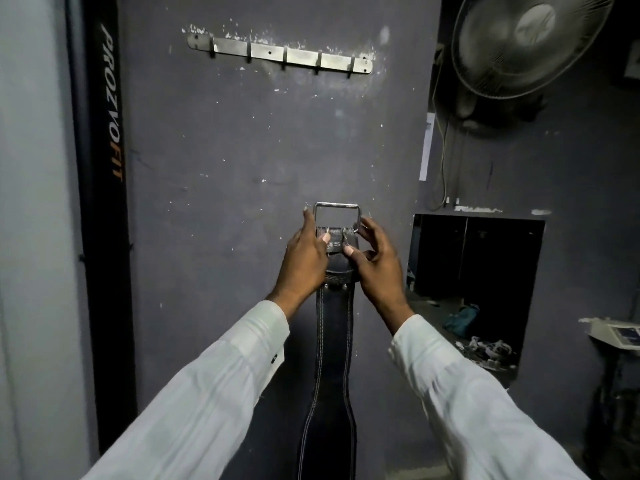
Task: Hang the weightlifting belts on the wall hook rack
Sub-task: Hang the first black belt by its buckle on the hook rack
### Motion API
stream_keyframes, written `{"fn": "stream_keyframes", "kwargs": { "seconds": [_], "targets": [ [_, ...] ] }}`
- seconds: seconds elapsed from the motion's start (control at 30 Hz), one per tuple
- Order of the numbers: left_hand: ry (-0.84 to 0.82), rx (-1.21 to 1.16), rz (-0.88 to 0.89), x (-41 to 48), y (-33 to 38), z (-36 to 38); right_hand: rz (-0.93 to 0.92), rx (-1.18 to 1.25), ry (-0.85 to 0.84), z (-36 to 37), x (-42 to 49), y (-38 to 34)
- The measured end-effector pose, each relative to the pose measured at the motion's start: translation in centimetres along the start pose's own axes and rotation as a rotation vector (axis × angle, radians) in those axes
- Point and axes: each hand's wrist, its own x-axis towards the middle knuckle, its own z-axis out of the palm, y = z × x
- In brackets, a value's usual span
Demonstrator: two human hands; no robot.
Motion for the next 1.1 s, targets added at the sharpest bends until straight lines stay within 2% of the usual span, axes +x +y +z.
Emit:
{"fn": "stream_keyframes", "kwargs": {
  "seconds": [0.2, 0.3, 0.43, 0.53, 0.67, 0.83, 1.1],
  "targets": [
    [0.247, -0.244, 0.133, 7.5, 1.2, 1.7, -0.166, 0.042, 0.095, 0.1, 8.4, 1.6],
    [0.311, -0.191, 0.258, 13.7, 1.7, 3.0, -0.229, 0.017, 0.128, 0.2, 14.9, 2.3],
    [0.383, -0.064, 0.38, 22.1, 2.2, 4.7, -0.303, -0.106, 0.079, 0.4, 23.0, 1.7],
    [0.389, -0.007, 0.382, 27.6, 3.0, 5.1, -0.312, -0.15, 0.031, 0.6, 27.9, 1.2],
    [0.41, -0.019, 0.331, 33.8, 4.1, 5.5, -0.39, -0.013, 0.137, 1.5, 34.1, 2.0],
    [0.434, -0.06, 0.346, 38.5, 5.2, 6.1, -0.467, 0.003, 0.206, 2.0, 39.8, 2.6],
    [0.47, -0.045, 0.43, 43.4, 6.7, 6.0, -0.502, -0.044, 0.137, 0.9, 45.7, 2.0]
  ]
}}
